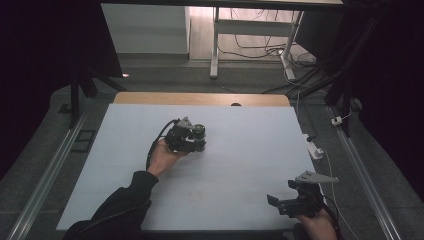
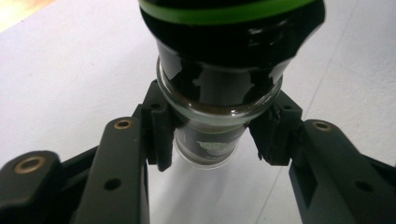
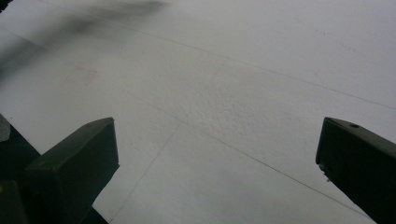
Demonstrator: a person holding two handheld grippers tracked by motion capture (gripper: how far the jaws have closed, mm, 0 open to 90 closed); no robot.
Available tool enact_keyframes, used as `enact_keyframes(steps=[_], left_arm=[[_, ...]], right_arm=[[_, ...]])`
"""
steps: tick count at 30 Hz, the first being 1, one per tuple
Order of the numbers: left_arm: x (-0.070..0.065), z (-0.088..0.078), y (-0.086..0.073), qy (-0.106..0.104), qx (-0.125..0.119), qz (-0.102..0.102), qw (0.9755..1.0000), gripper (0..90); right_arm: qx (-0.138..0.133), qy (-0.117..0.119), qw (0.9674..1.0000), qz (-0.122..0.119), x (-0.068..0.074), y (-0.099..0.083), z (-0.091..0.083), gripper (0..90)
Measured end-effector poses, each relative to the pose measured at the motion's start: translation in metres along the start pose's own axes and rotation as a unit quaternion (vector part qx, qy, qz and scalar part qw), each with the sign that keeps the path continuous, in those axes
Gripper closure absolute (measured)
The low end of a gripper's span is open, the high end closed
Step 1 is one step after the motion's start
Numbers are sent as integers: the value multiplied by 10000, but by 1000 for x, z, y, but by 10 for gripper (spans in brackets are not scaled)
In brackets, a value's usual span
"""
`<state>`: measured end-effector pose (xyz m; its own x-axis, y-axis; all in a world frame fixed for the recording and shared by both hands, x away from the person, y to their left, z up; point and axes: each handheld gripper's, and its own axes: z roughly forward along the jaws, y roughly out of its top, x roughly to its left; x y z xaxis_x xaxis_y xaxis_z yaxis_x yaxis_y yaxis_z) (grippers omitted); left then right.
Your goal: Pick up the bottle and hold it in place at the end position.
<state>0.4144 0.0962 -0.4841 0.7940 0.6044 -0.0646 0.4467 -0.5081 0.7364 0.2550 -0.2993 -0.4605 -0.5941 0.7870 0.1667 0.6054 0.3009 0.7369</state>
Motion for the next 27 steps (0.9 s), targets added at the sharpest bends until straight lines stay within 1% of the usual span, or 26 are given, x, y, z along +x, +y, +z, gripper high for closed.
enact_keyframes(steps=[7, 9, 12, 14, 17, 20, 27], left_arm=[[-2, 12, -3, 127, 87, 12, 9999, 536], [-2, 14, -5, 163, 117, 49, 9998, 536], [-3, 16, -7, 222, 120, 44, 9997, 536], [-3, 17, -9, 262, 98, -2, 9996, 536], [-3, 20, -11, 242, 62, -86, 9997, 536], [-3, 22, -12, 193, 41, -127, 9997, 535], [-7, 25, -14, 231, -5, -46, 9997, 534]], right_arm=[[1, 11, 10000, -20, 0, 0, 0, 0], [-1, 12, 10000, -16, 0, 0, 0, 0], [-13, 20, 10000, -14, 0, 0, 0, 0], [-13, 20, 10000, -14, 0, 0, 0, 0], [-11, 25, 10000, -17, 0, 0, 0, 0], [-8, 33, 10000, -22, 0, 0, 0, 0], [-4, 32, 10000, -26, 0, 0, 0, 0]])
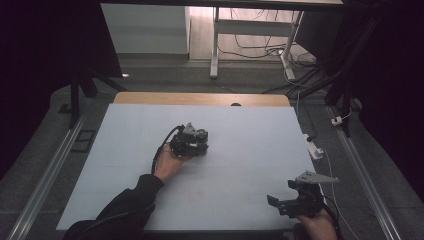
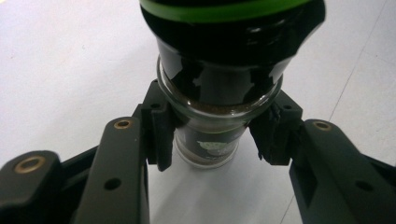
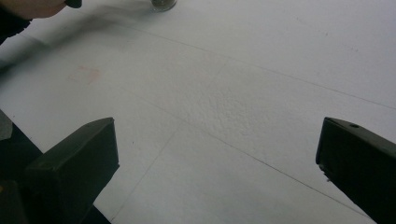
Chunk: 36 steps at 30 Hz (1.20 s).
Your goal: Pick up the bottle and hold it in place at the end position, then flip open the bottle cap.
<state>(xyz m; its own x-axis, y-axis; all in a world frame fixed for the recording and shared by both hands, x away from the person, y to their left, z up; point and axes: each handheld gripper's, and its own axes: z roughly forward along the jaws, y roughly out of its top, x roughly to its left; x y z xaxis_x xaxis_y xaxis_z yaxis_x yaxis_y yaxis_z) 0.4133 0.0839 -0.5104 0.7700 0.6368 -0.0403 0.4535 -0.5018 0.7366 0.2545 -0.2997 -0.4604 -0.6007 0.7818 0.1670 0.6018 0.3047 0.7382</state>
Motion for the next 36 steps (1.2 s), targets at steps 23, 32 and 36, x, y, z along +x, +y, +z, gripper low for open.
enact_keyframes(steps=[23, 32, 36], left_arm=[[-3, 0, 0, 68, 49, 25, 10000, 537], [-2, 0, 0, 66, 66, 22, 10000, 537], [-2, 0, 0, 69, 60, 14, 10000, 537]], right_arm=[[-15, 31, 10000, -81, 2, 1, -1, 0], [-111, 138, 9996, -227, 4, 2, -3, 0], [-159, 155, 9994, -268, 6, 5, -3, 0]])
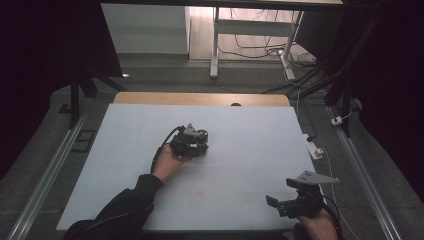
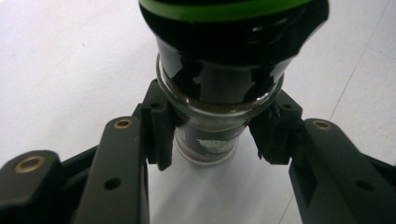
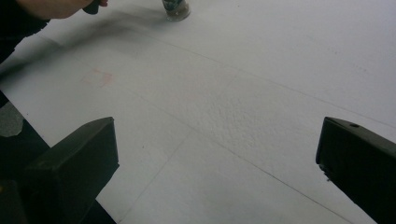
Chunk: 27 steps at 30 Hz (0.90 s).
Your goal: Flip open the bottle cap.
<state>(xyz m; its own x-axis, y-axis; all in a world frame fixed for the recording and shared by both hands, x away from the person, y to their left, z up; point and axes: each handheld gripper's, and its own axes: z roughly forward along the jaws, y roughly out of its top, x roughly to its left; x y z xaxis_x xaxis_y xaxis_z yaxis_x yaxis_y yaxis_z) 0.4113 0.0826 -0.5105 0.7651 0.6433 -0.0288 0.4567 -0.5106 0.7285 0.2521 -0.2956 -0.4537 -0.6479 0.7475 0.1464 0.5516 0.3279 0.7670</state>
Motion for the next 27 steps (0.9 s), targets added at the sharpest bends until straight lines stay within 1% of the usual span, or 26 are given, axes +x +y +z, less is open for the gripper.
enact_keyframes(steps=[2, 4, 5, 8, 9, 15, 19, 24, 27], left_arm=[[0, 0, 0, 2, -13, -2, 10000, 537], [0, 0, -1, 1, -25, -7, 10000, 537], [0, 0, -1, 3, -25, -10, 10000, 537], [0, 0, -1, 8, -21, -10, 10000, 537], [0, 0, -1, 8, -18, -9, 10000, 537], [0, 0, -1, 7, -17, -12, 10000, 537], [0, 0, -1, 7, -16, -24, 10000, 537], [0, 0, -1, 8, -9, -30, 10000, 537], [-1, 0, -1, 13, -7, -35, 10000, 537]], right_arm=[[21, 33, 10000, -19, 2, 2, 1, 0], [51, 65, 9999, -91, 4, 3, 2, 0], [22, 97, 9998, -151, 6, 6, 4, 0], [-10, 183, 9997, -186, 9, 8, 6, 0], [-11, 189, 9995, -255, 11, 11, 8, 0], [-59, 252, 9991, -329, 15, 17, 12, 0], [-166, 314, 9985, -419, 19, 23, 16, 0], [-196, 394, 9978, -492, 24, 32, 24, 0], [-214, 375, 9976, -533, 26, 39, 29, 0]])
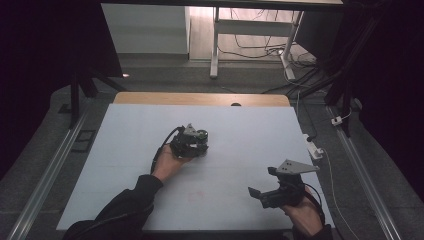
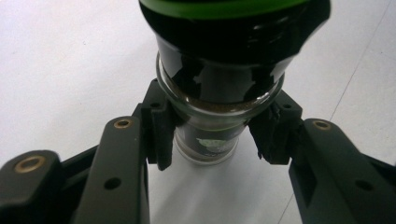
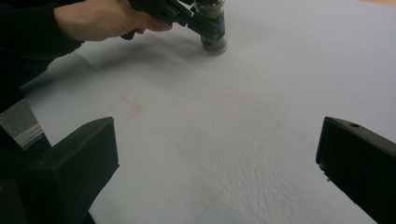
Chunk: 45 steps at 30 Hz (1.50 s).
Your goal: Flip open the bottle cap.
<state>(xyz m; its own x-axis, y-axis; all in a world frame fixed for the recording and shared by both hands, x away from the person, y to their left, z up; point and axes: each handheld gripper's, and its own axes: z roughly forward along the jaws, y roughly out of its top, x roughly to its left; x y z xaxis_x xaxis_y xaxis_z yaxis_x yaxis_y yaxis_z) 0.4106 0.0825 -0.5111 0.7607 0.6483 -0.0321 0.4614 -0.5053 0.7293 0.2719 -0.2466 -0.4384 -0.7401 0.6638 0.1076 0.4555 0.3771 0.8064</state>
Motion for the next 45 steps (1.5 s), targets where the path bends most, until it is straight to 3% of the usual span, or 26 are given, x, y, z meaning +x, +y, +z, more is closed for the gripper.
enact_keyframes(steps=[7, 10, 17, 23, 33, 45], left_arm=[[0, 0, 0, 5, -7, -7, 10000, 537], [0, 0, -1, 4, 0, 6, 10000, 537], [0, 0, -1, 6, -24, -10, 10000, 537], [0, 0, -1, 8, -32, -13, 10000, 537], [0, 0, -1, 13, -27, 11, 10000, 538], [0, 0, -1, 8, -17, 19, 10000, 537]], right_arm=[[-3, 217, 9998, 15, 3, 14, 18, 0], [25, 265, 9995, -145, 5, 21, 29, 0], [-43, 219, 9995, -223, 7, 32, 40, 0], [97, 310, 9991, -269, 8, 39, 54, 0], [253, 250, 9982, -490, 12, 56, 79, 0], [393, 243, 9981, -415, 8, 70, 104, 0]])
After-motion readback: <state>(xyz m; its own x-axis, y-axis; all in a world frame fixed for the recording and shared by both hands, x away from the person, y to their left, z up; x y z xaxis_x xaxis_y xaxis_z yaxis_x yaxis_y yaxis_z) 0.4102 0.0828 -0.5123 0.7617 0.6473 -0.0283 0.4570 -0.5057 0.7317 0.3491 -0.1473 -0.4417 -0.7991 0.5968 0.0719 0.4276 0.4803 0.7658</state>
